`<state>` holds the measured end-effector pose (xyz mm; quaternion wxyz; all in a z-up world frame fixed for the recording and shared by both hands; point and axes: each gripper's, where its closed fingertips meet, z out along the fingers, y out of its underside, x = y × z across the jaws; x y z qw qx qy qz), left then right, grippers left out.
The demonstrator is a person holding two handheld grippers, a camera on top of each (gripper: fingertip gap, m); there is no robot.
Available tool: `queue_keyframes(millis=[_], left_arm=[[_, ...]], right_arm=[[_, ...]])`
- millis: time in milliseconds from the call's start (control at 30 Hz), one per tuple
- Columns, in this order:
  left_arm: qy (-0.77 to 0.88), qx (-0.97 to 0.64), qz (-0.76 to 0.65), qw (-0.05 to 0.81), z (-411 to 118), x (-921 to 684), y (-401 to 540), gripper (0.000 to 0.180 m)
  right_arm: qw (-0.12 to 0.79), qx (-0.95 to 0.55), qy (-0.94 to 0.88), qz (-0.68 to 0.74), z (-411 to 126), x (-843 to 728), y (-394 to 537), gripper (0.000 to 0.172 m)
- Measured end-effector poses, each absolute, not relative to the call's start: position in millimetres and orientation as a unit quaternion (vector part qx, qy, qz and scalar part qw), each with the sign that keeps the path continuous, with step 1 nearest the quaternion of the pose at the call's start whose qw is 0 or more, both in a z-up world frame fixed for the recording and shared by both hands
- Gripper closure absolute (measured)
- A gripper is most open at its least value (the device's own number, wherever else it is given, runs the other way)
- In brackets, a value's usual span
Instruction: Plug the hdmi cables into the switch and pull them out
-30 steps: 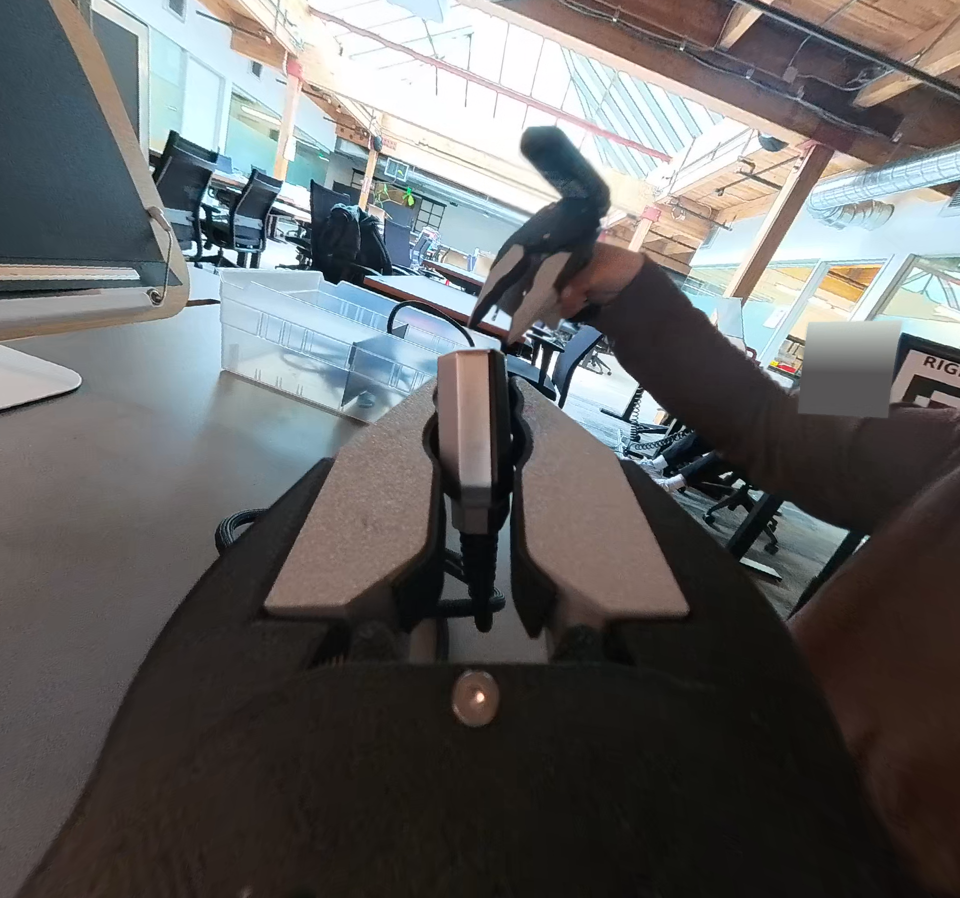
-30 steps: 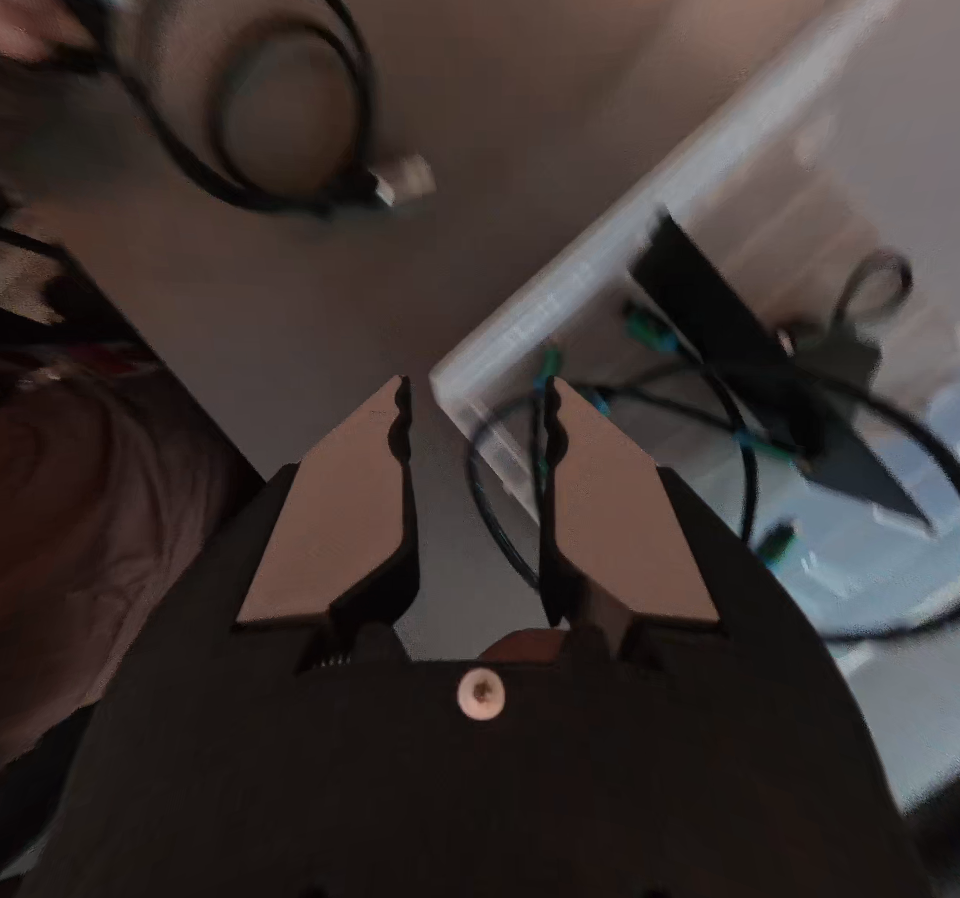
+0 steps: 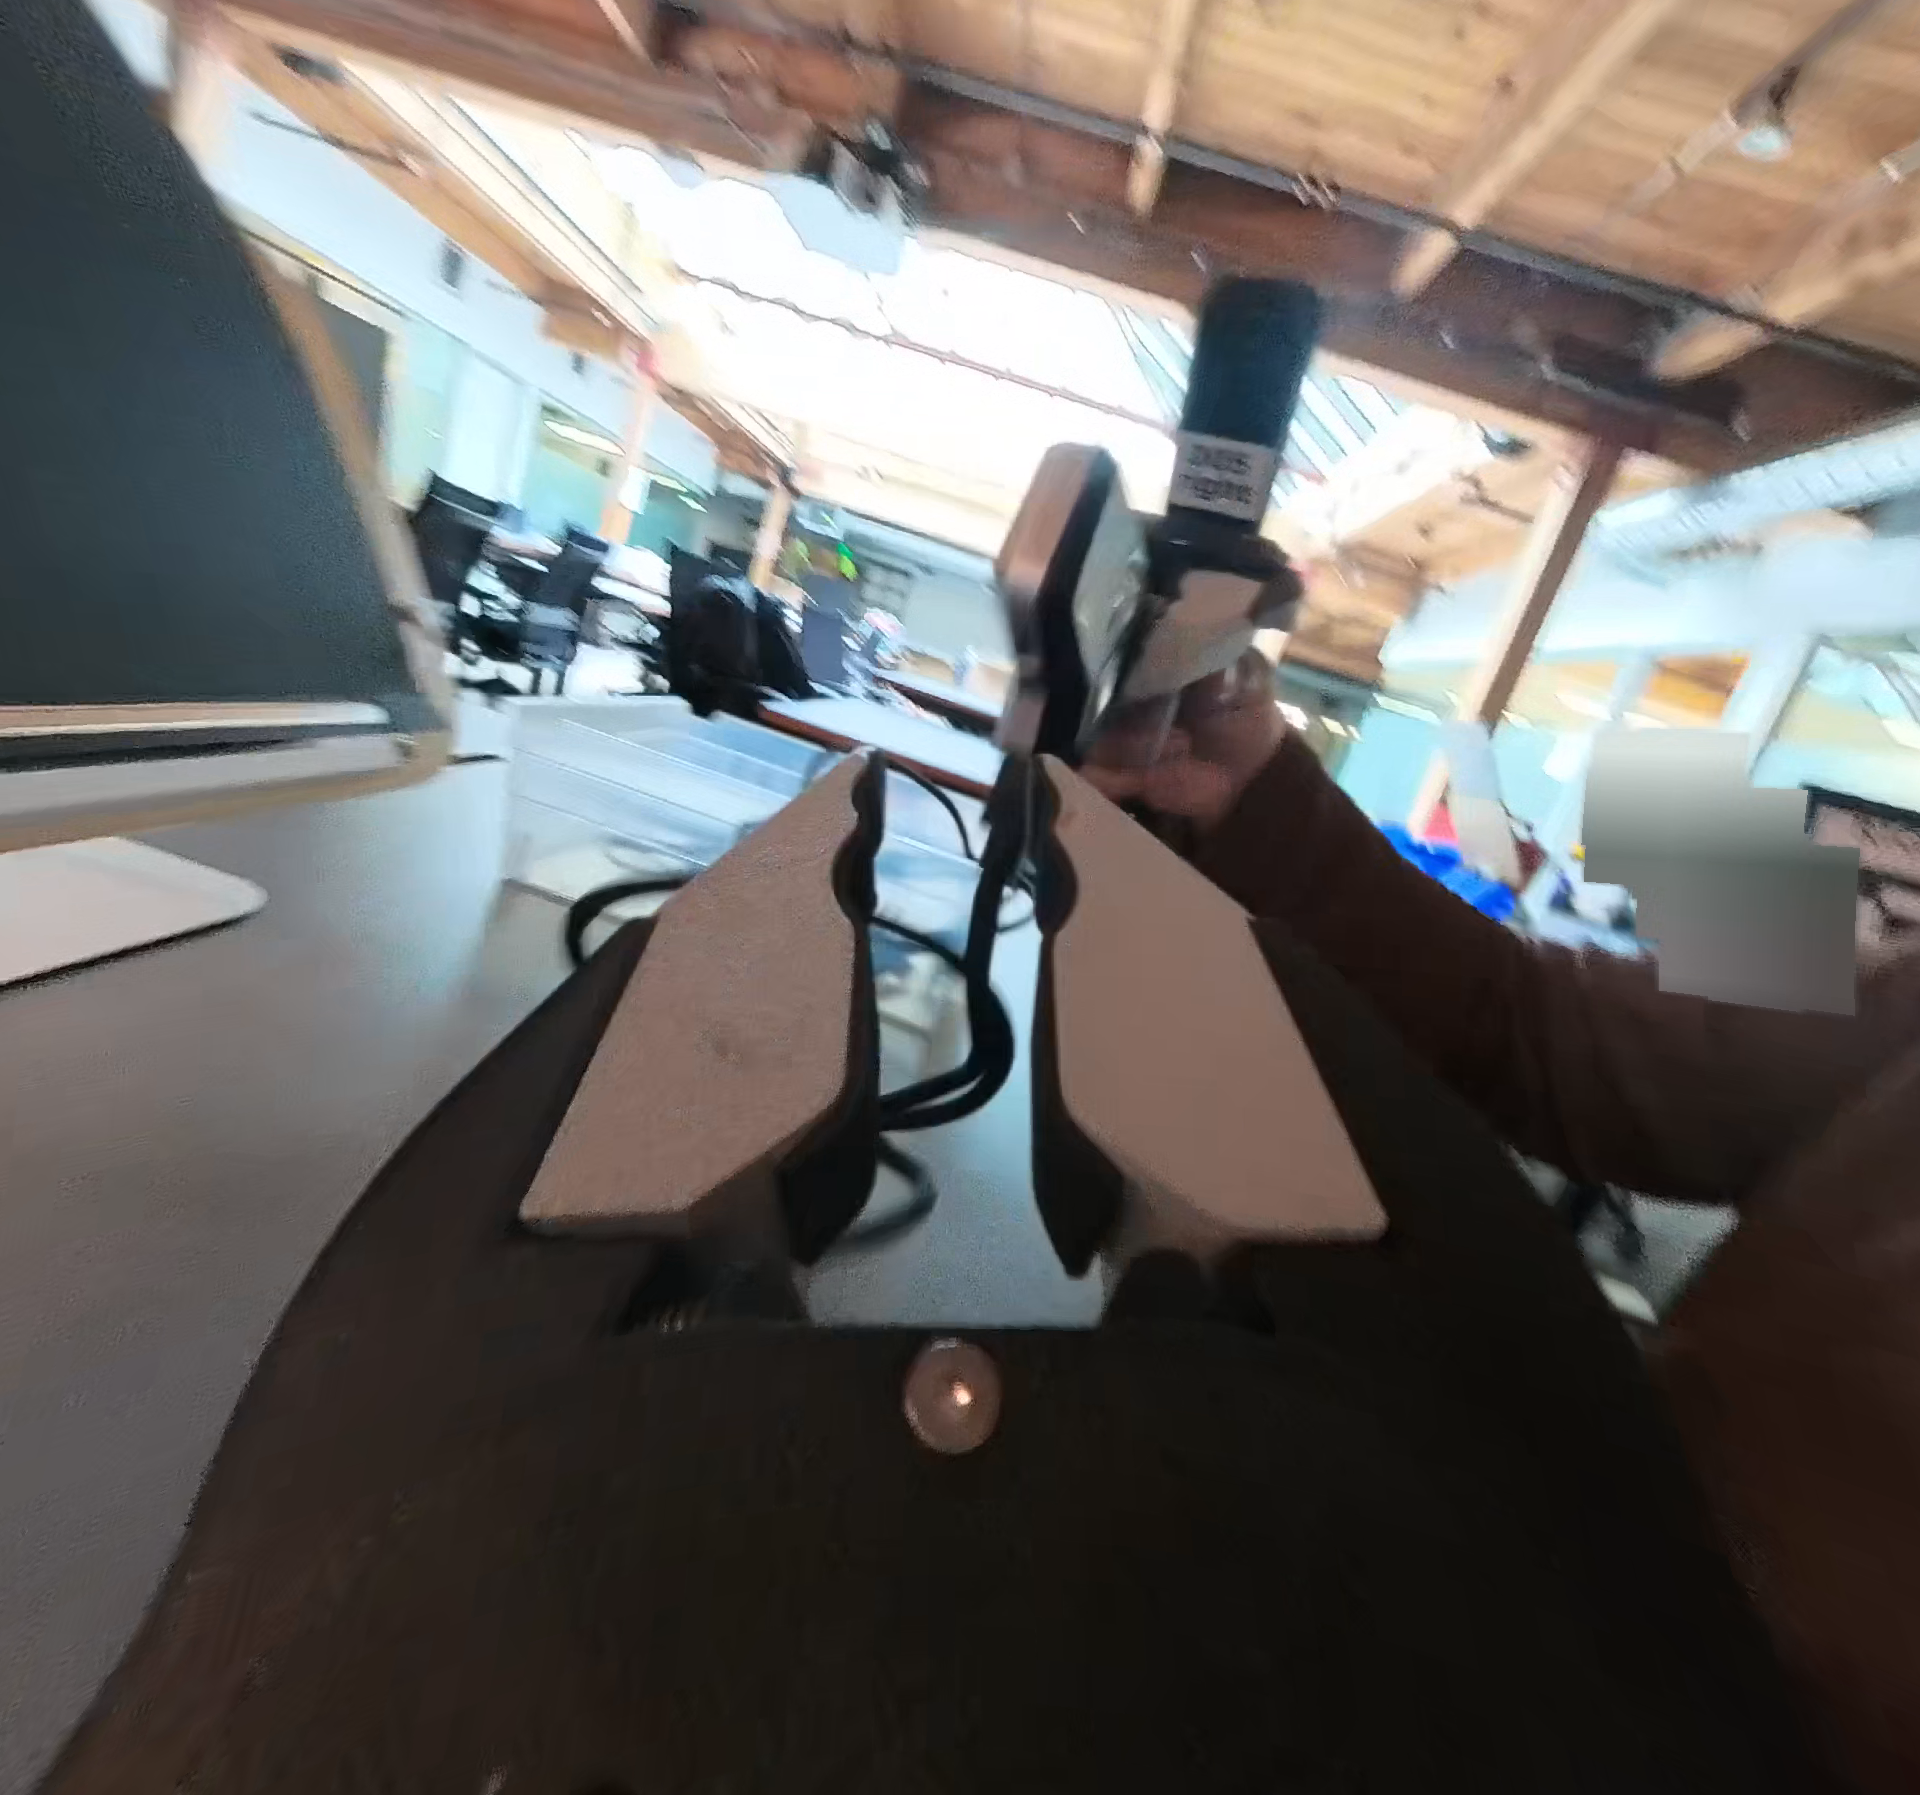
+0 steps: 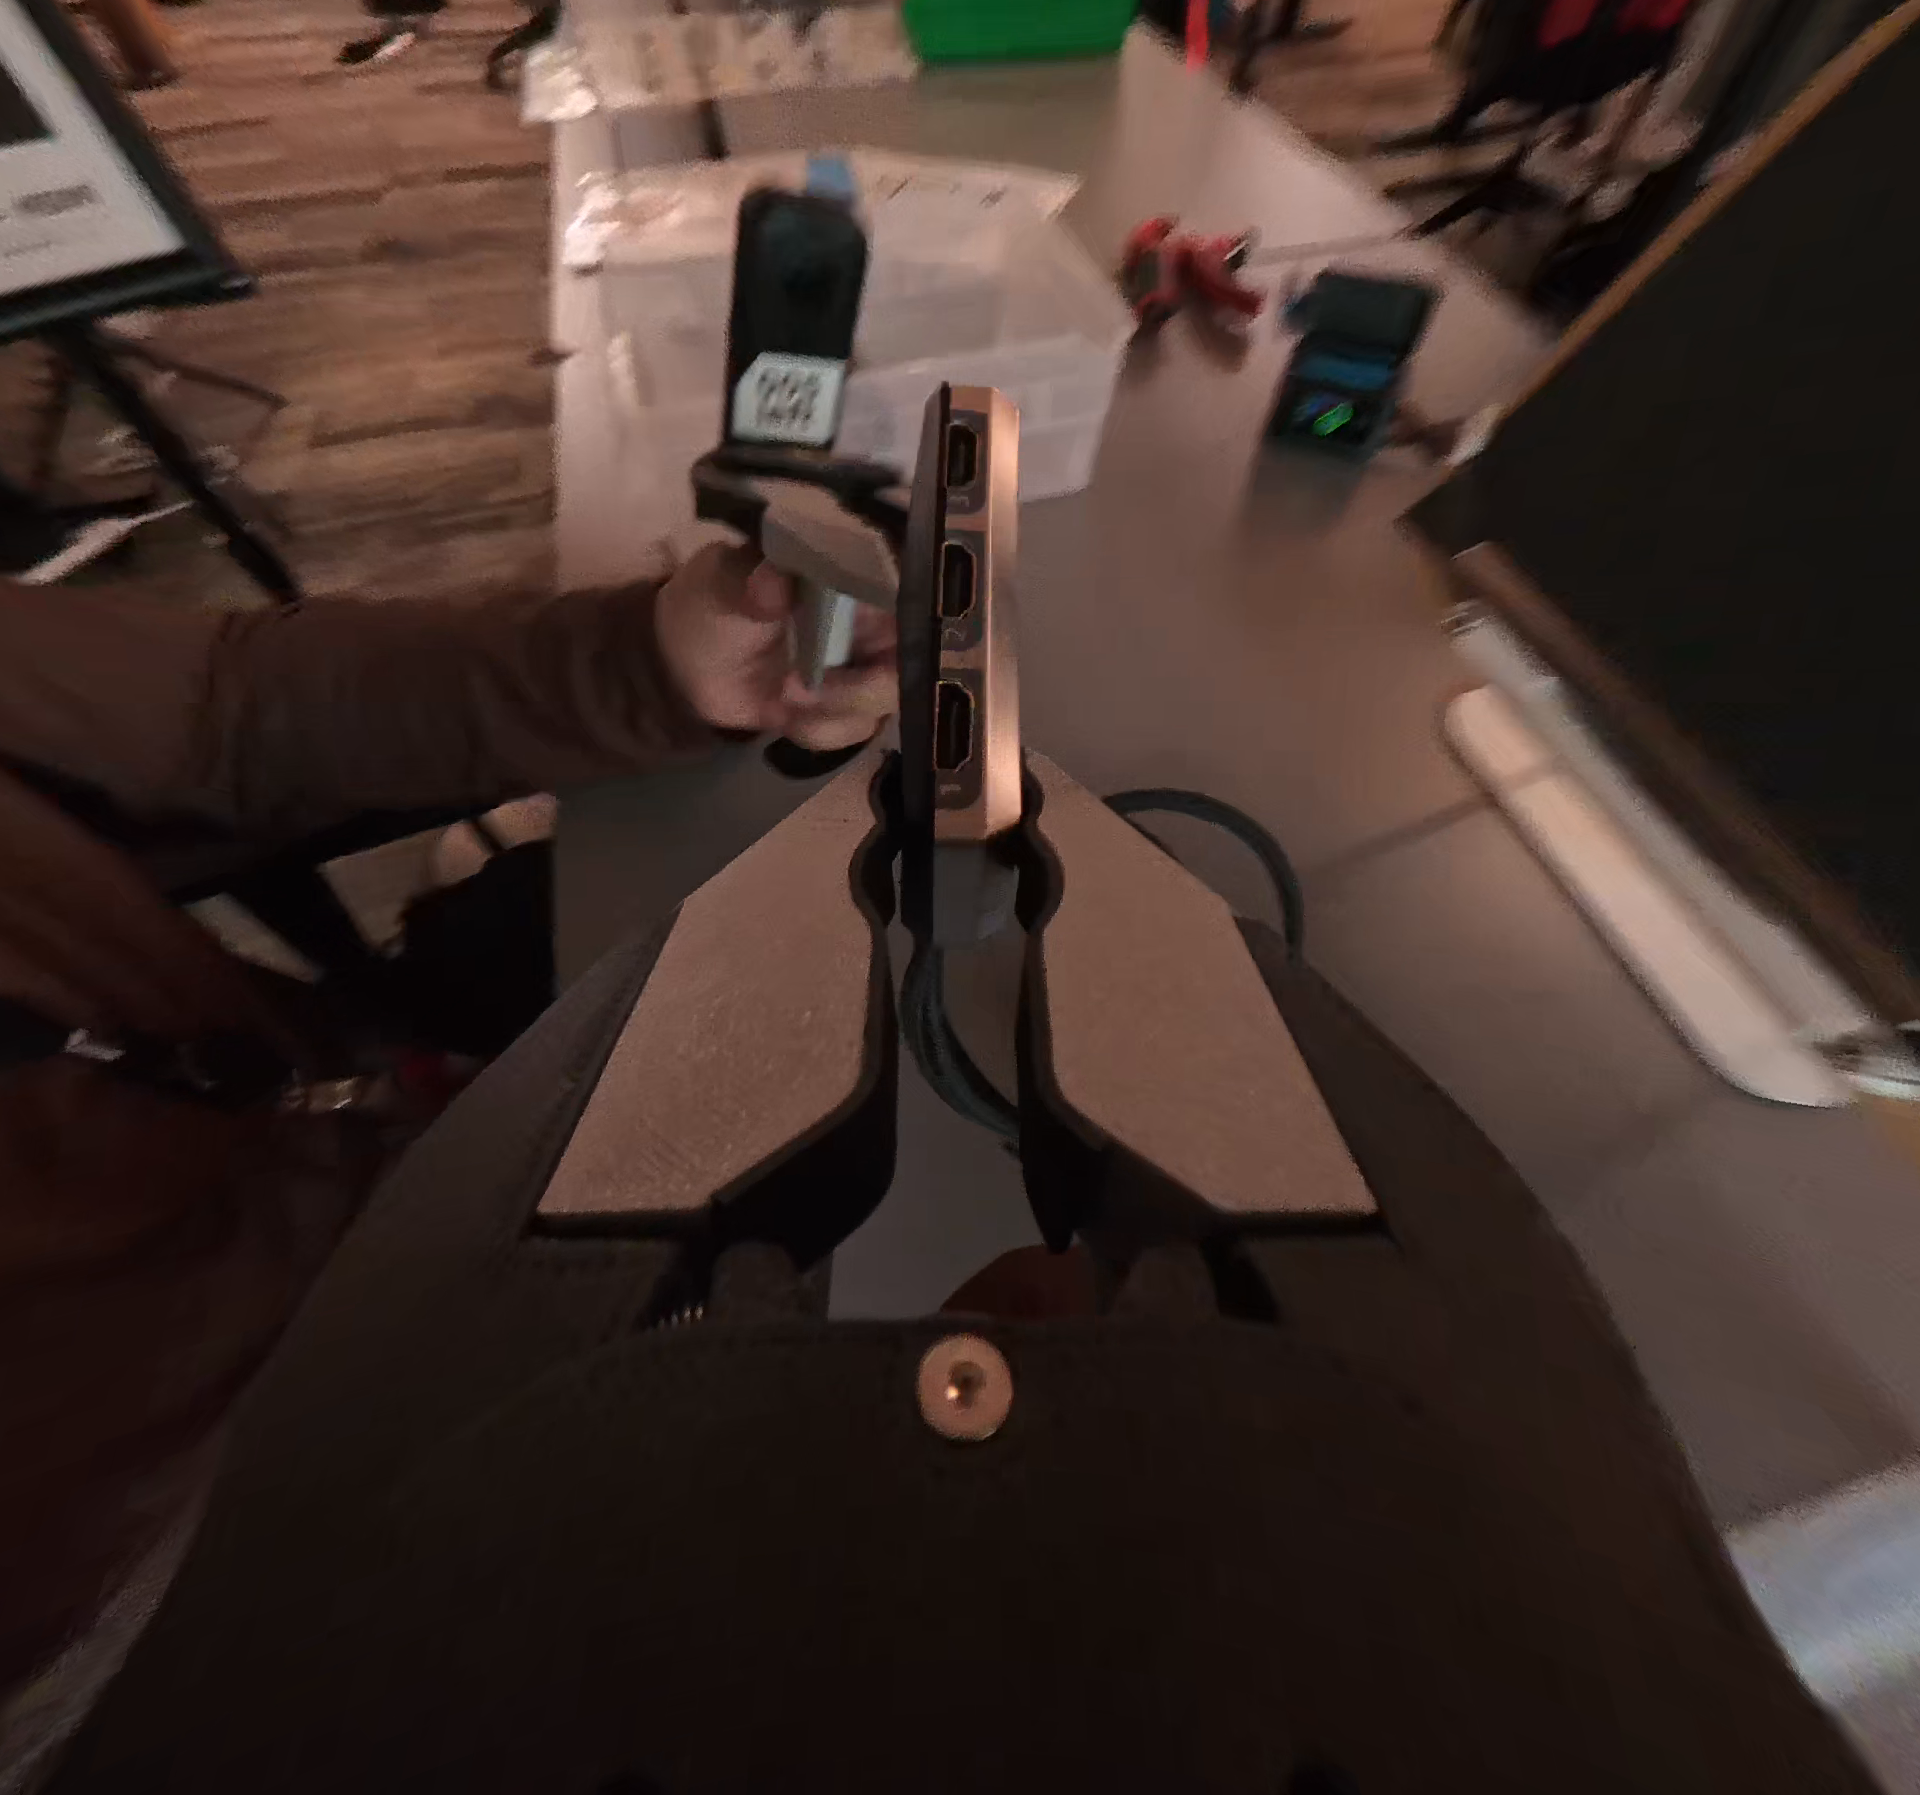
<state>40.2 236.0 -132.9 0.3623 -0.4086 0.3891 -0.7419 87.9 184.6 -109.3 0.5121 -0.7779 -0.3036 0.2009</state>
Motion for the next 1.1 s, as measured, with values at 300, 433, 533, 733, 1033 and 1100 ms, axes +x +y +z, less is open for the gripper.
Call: queue_keyframes(millis=[300,433,533,733,1033,1100], left_arm=[[0.386,-0.445,-0.718,0.371,-144.8,46.7,246.5,0.172],[0.405,-0.455,-0.702,0.368,-152.5,52.4,243.0,0.173],[0.408,-0.457,-0.701,0.364,-154.5,53.4,241.8,0.173],[0.408,-0.47,-0.696,0.358,-160.2,56.0,244.2,0.174],[0.437,-0.488,-0.677,0.335,-175.9,65.9,236.8,0.169],[0.438,-0.491,-0.677,0.33,-177.8,66.2,237.2,0.169]], right_arm=[[0.67,-0.717,-0.189,-0.045,51.9,216.6,183.3,0.156],[0.643,-0.729,-0.153,-0.178,44.7,280.4,197.6,0.155],[0.604,-0.757,-0.136,-0.209,4.1,320.6,213.9,0.156],[0.502,-0.854,-0.024,-0.134,-104.2,383.1,218.8,0.155],[0.212,-0.963,-0.019,-0.168,-234.7,403.4,199.7,0.138],[0.211,-0.952,-0.025,-0.218,-225.7,409.1,197.1,0.138]])
